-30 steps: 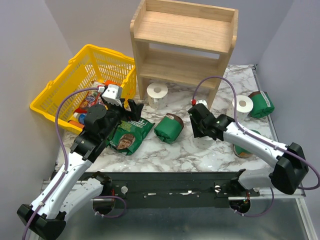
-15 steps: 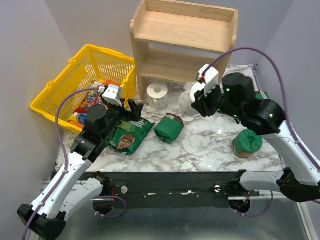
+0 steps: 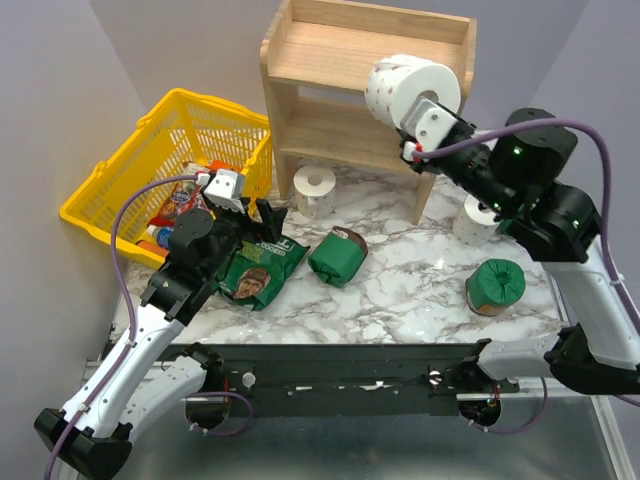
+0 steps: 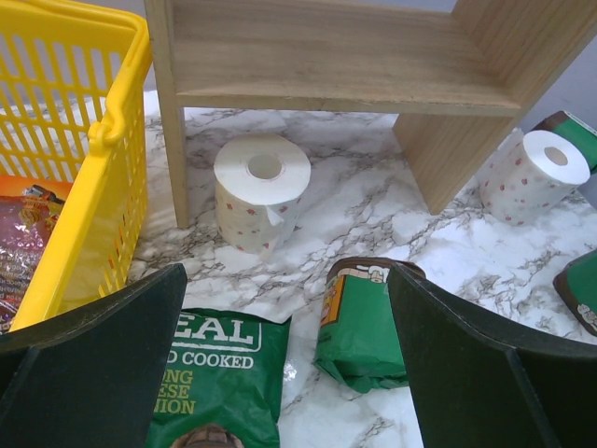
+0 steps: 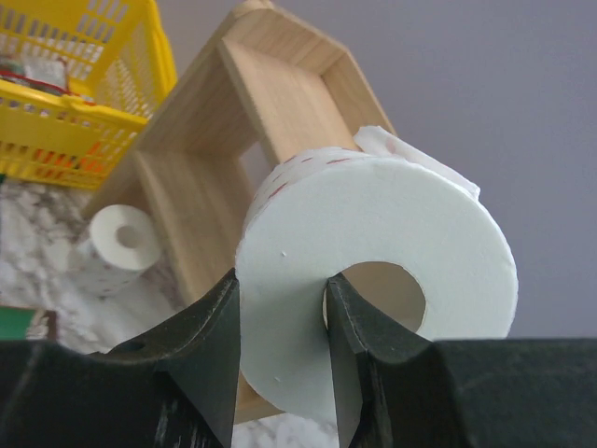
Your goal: Place and organize the paper towels onto the shelf
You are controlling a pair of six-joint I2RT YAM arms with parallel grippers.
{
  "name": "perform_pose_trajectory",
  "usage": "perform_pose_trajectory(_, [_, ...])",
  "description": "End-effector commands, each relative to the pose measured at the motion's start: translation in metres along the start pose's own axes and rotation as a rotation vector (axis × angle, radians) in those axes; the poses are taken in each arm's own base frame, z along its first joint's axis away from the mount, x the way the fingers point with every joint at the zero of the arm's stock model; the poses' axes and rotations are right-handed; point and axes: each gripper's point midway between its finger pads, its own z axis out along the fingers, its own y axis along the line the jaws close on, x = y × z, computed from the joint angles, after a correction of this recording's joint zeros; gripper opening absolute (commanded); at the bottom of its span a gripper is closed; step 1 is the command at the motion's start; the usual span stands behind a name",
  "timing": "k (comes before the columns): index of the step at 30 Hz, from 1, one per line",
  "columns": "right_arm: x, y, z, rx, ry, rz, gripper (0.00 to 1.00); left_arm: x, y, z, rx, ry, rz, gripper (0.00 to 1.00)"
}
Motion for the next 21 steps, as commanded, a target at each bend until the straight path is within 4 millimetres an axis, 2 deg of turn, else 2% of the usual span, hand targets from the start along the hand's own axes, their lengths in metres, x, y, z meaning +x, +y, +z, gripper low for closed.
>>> perform_pose_trajectory(1, [-0.016, -0.057, 0.018, 0.182, -0.013, -0.182, 0.34, -0.005, 0.000, -0.002, 0.002, -0.020, 0.007, 0.99])
perform_pose_trajectory(2, [-0.008, -0.057, 0.029, 0.175, 0.006, -0.182, 0.33, -0.006, 0.001, -0.002, -0.005, -0.021, 0.009, 0.99])
perform_pose_trajectory(4, [-0.010, -0.059, 0.034, 0.177, -0.005, -0.170, 0.33, -0.008, 0.004, -0.004, -0.020, -0.032, 0.010, 0.99])
perform_pose_trajectory(8, [-0.011, -0.045, 0.050, 0.122, -0.046, -0.141, 0.33, -0.010, 0.010, -0.009, -0.052, -0.045, 0.017, 0.99])
perform_pose_trajectory(11, [-0.005, -0.036, 0.056, 0.101, -0.044, -0.138, 0.33, -0.015, 0.013, -0.014, -0.070, -0.073, 0.018, 0.99])
perform_pose_trajectory(18, [0.010, -0.032, 0.062, 0.090, -0.008, -0.148, 0.33, -0.016, 0.007, -0.012, -0.039, -0.069, 0.005, 0.99])
perform_pose_trajectory(21, [0.011, -0.038, 0.061, 0.099, -0.006, -0.158, 0.33, -0.016, 0.007, -0.012, -0.042, -0.065, 0.006, 0.99])
